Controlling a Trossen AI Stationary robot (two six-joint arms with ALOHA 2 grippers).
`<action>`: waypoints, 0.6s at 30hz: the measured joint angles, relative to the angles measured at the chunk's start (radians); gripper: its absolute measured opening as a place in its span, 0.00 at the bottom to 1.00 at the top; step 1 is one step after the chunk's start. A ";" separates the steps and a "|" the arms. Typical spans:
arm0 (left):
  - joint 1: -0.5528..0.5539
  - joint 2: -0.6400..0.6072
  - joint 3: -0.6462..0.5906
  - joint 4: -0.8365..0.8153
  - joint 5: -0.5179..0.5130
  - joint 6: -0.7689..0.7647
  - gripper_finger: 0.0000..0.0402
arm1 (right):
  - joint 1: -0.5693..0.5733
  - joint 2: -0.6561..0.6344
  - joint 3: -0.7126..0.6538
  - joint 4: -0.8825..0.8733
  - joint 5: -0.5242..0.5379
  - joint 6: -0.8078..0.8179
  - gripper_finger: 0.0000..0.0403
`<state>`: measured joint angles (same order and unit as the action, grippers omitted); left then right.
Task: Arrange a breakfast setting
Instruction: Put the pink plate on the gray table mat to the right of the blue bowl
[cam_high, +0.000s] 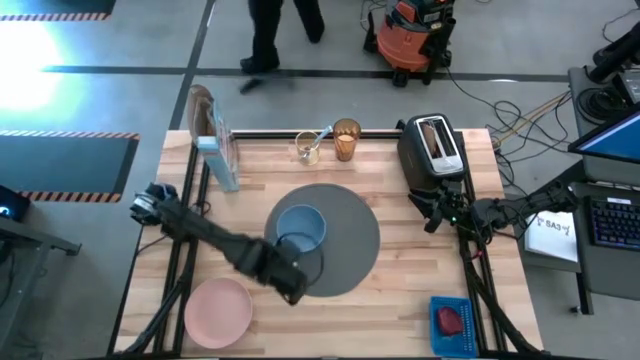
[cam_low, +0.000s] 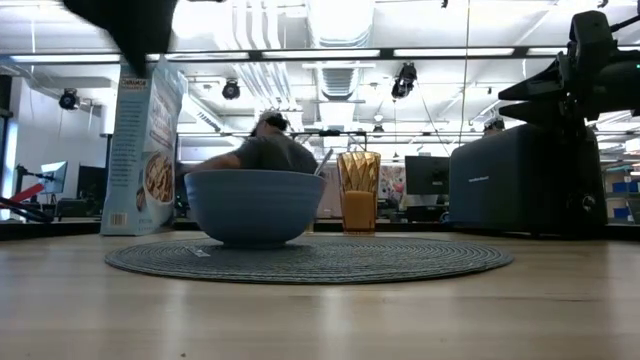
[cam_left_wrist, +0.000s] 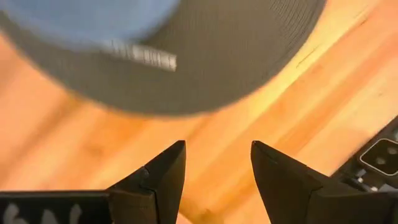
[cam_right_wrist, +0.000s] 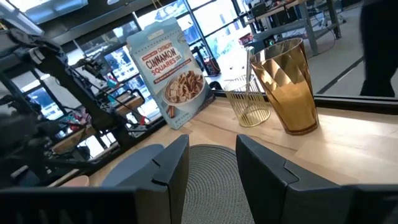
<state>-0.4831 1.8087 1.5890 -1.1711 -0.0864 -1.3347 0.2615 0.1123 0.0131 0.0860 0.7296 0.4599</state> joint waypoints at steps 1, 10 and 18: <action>-0.024 0.011 0.000 -0.002 0.000 -0.073 0.42 | 0.000 0.000 0.000 0.000 0.000 0.000 0.31; -0.165 0.138 -0.001 0.004 0.103 -0.467 0.43 | 0.000 0.000 0.000 0.000 0.000 0.000 0.31; -0.224 0.185 -0.001 0.007 0.139 -0.561 0.43 | 0.000 0.000 0.000 0.000 0.000 0.000 0.31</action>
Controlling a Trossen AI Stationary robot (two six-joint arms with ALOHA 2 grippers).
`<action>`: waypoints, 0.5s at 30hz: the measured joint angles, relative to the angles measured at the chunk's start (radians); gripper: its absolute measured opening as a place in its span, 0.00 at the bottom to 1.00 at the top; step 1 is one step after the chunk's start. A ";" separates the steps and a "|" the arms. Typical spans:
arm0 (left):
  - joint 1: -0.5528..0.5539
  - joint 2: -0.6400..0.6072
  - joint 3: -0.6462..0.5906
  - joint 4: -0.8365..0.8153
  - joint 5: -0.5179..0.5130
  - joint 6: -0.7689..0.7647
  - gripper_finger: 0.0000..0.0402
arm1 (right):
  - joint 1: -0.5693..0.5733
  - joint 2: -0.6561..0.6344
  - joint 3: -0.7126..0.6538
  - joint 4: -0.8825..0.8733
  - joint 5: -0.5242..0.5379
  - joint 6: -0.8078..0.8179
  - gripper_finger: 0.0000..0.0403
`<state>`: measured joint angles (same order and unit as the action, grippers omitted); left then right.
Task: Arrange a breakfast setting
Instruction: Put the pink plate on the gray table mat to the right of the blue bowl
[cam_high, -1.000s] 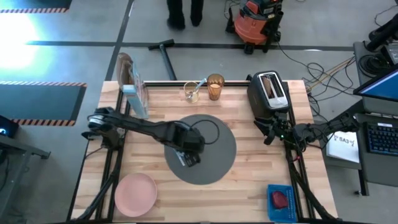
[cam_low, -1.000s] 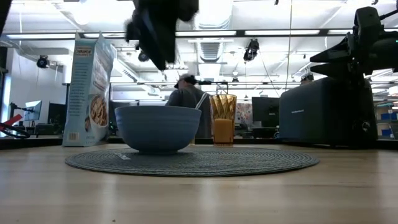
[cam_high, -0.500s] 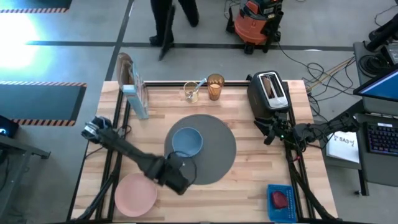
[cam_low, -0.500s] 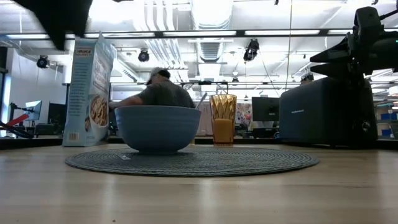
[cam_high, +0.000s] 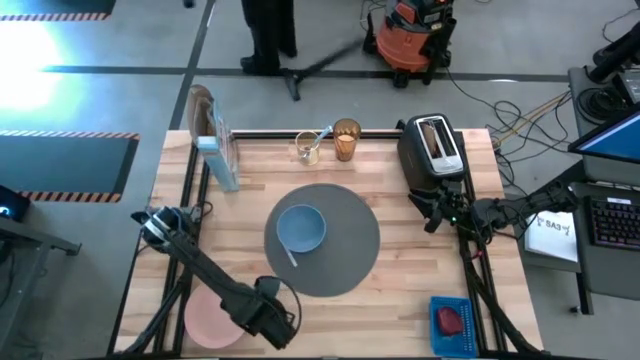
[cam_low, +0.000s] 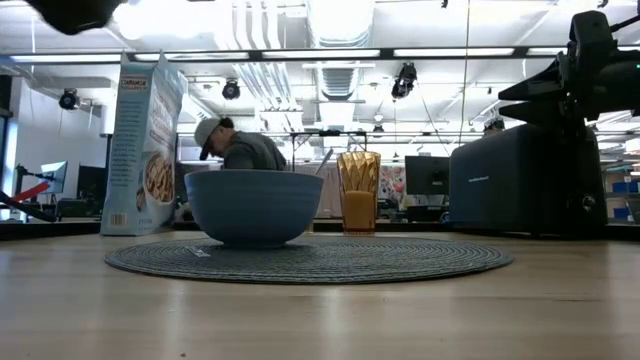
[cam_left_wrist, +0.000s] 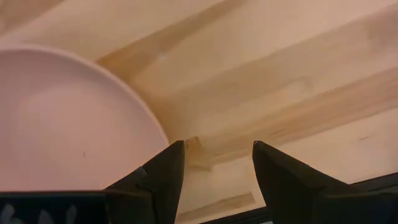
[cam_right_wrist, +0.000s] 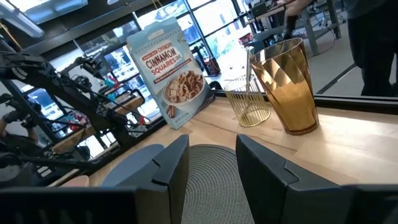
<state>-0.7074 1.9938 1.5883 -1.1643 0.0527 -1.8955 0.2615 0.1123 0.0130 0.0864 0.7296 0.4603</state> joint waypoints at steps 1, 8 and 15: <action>-0.008 0.001 0.000 -0.001 0.001 -0.012 0.43 | 0.000 0.000 0.000 0.000 0.000 0.000 0.31; -0.067 0.002 -0.013 0.009 0.002 -0.127 0.43 | 0.000 0.000 0.000 0.000 0.000 0.000 0.31; -0.078 0.002 -0.089 0.092 0.010 -0.153 0.43 | 0.000 0.000 0.000 0.000 0.000 0.000 0.31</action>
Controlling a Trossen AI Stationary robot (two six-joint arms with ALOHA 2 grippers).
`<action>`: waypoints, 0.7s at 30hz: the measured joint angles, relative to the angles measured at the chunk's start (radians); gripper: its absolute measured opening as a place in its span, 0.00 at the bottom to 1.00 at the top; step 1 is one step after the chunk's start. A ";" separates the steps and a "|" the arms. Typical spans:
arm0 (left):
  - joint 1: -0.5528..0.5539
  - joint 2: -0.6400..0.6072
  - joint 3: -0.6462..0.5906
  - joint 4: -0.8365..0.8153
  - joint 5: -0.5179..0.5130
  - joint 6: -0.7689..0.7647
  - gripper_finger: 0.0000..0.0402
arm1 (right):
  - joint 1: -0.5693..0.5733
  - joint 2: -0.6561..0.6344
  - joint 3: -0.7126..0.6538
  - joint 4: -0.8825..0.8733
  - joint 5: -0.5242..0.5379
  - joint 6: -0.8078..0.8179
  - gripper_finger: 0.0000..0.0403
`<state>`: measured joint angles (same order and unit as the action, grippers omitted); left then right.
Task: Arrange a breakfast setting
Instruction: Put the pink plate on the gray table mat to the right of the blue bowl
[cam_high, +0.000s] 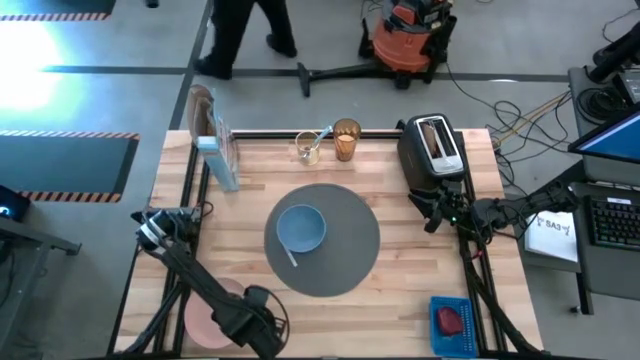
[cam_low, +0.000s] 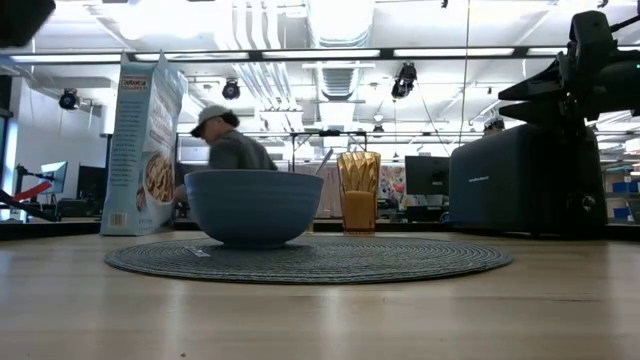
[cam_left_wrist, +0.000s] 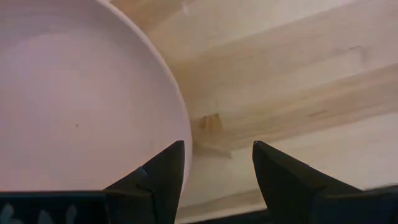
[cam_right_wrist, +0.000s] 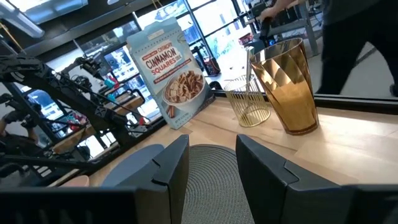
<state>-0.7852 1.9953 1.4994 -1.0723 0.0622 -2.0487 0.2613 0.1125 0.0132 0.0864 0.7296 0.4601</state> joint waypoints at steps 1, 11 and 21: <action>0.000 0.000 -0.012 0.009 0.001 0.007 0.43 | 0.000 0.000 0.000 0.000 0.000 0.000 0.31; -0.001 0.000 -0.101 0.036 0.019 0.018 0.39 | 0.000 0.000 0.000 0.000 0.000 0.000 0.31; 0.000 0.000 -0.152 0.116 0.023 0.019 0.18 | 0.000 0.000 0.000 0.000 0.000 0.000 0.31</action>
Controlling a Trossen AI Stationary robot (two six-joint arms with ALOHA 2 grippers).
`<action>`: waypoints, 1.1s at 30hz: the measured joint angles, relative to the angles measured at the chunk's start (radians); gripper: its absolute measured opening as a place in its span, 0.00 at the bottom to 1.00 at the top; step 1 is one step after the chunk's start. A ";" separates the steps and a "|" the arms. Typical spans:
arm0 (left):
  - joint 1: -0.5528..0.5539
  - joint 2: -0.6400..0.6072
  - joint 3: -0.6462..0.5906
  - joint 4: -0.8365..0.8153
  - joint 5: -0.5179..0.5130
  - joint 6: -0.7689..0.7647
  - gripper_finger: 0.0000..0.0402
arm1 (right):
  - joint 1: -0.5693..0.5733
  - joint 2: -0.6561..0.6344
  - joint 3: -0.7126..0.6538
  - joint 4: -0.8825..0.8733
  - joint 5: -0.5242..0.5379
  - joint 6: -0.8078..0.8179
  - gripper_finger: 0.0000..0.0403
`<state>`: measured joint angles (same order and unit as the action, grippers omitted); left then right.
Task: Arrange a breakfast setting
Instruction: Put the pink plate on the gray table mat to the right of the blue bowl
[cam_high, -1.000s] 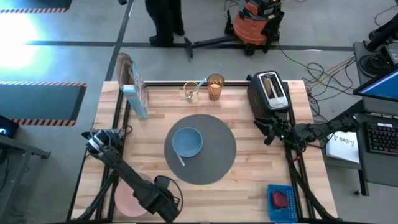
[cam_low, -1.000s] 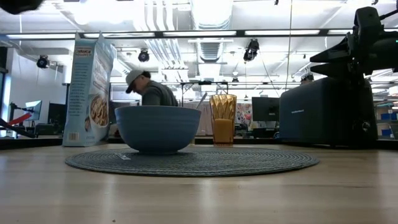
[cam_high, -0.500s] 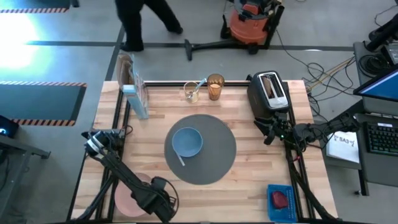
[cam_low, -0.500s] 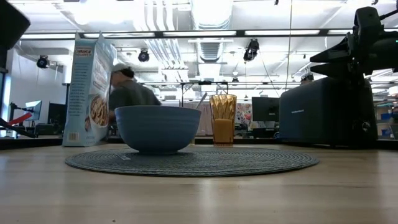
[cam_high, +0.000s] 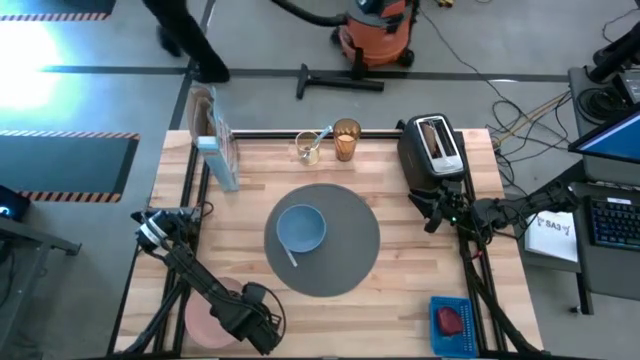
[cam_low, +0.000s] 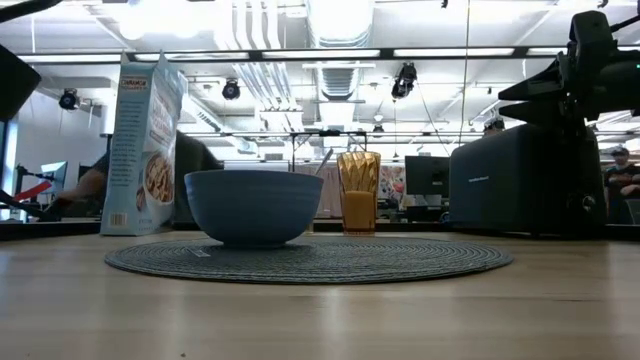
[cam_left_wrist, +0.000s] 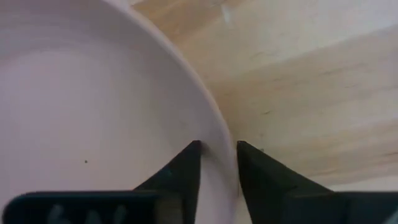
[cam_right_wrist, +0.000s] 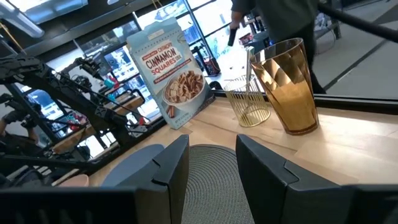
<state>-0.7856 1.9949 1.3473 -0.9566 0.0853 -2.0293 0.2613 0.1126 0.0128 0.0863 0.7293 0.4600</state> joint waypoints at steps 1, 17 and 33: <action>0.000 0.000 0.000 0.004 0.003 0.000 0.16 | 0.000 0.000 0.000 0.000 0.000 0.000 0.31; 0.054 -0.001 0.260 0.027 -0.149 0.437 0.02 | 0.000 0.000 0.000 0.000 0.000 0.000 0.31; 0.169 0.000 0.432 0.168 -0.285 1.178 0.00 | 0.000 0.000 0.000 0.000 0.000 0.000 0.31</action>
<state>-0.6167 1.9949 1.7790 -0.7887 -0.1997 -0.8511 0.2611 0.1127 0.0131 0.0864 0.7296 0.4599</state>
